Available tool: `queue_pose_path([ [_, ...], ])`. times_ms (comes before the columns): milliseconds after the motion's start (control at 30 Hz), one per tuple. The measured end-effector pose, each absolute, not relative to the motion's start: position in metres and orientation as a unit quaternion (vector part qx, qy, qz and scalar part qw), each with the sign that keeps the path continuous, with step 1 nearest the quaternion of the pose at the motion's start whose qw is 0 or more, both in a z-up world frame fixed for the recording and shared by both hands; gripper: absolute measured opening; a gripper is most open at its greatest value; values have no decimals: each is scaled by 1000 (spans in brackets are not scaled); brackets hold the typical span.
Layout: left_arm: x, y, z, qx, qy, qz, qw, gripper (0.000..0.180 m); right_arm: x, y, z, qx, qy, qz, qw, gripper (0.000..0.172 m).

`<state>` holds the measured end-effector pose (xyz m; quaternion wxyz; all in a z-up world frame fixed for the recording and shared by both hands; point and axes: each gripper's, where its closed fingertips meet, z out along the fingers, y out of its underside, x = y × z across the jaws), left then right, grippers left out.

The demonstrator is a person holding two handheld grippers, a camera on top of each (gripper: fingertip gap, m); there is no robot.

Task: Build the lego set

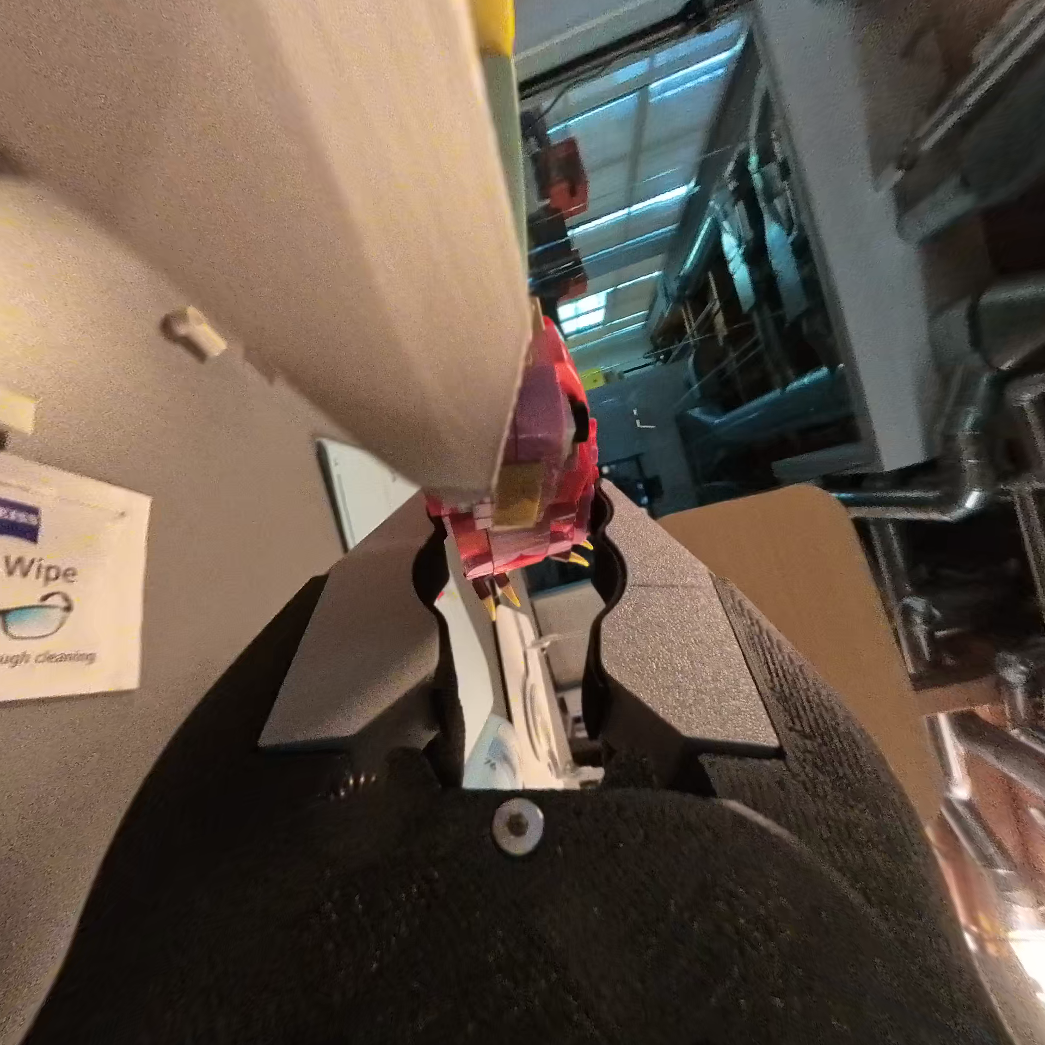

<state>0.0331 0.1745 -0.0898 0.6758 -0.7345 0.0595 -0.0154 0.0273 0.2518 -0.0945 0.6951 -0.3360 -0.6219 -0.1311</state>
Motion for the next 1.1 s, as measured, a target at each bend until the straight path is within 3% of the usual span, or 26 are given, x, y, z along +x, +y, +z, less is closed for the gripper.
queue_pose_path([
  [233,-2,169,-107,-772,19,62,633,76,25,264,-144,-375,-687,-179,596,48],
  [567,-37,140,-104,-772,-25,84,629,75,-10,229,-158,-342,-734,-170,562,51],
  [967,-18,133,-110,-774,12,66,629,77,20,213,-150,-376,-778,-88,496,91],
  [1100,-1,137,-113,-774,48,37,630,78,35,202,-153,-418,-784,6,460,106],
])
